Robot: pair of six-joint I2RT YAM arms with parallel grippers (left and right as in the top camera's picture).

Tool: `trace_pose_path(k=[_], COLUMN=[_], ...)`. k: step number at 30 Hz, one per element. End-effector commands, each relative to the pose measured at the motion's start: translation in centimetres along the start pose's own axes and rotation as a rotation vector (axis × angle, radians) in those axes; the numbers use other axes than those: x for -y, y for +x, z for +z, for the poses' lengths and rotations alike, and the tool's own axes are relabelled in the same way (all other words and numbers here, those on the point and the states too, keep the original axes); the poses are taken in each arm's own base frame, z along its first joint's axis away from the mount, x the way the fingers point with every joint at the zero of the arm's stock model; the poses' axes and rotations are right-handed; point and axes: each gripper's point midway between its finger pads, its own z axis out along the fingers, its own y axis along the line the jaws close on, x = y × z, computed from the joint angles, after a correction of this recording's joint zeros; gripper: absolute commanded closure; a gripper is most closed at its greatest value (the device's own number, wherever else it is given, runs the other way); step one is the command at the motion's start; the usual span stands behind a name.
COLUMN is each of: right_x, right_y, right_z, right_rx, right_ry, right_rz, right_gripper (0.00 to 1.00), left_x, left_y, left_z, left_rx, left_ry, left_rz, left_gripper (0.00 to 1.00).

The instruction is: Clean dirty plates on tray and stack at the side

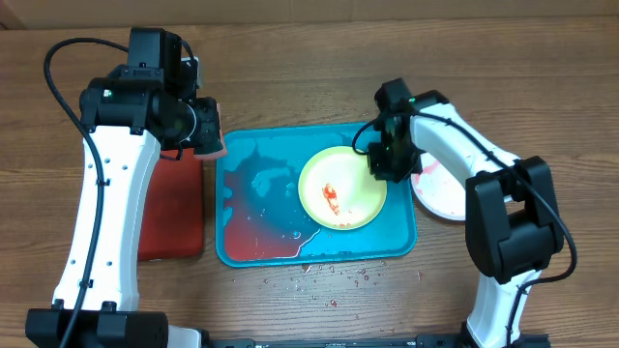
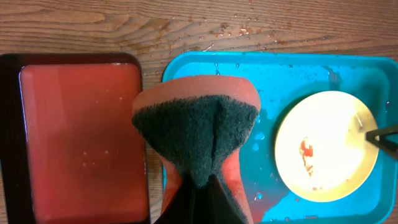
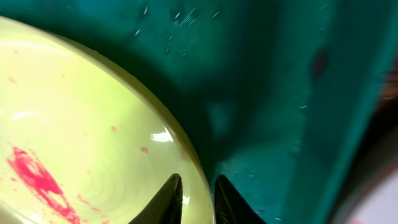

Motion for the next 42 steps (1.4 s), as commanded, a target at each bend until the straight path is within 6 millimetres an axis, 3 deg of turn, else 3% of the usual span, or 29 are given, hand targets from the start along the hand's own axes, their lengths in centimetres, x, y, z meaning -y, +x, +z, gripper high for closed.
trace_pose_path(k=[1,7,13,22,26,32,42], right_x=[-0.2,-0.2,-4.3,-10.8,-11.1,-10.9,-10.9], right_y=[1.4,1.7,1.4,2.2,2.9,3.2,3.2], right_z=[1.4,2.1,2.5,4.2,5.2,5.6,5.6], right_rx=[-0.044,-0.046,-0.017,0.057,0.052,0.046,0.046], right_ry=[-0.006,-0.005,-0.098,-0.157,-0.164,-0.164,-0.164], right_rz=[0.047,0.159,0.148,0.099,0.176,0.197,0.192], right_gripper=[0.81,0.96,0.96,0.96,0.96,0.96,0.96], left_x=[0.1,0.0,0.3,0.8,2.4,3.2,1.4], left_y=[0.1,0.1,0.8,4.5,6.0,7.7,9.9], left_z=[0.5,0.5,1.3,6.9,9.3,12.7,18.2], left_rx=[-0.012,-0.012,-0.039,-0.141,-0.158,-0.14,-0.103], left_ry=[0.005,0.003,0.024,0.097,0.214,0.226,-0.065], left_rz=[-0.002,0.001,-0.001,-0.008,0.027,0.07,0.14], left_gripper=[0.96,0.95,0.96,0.96,0.96,0.96,0.96])
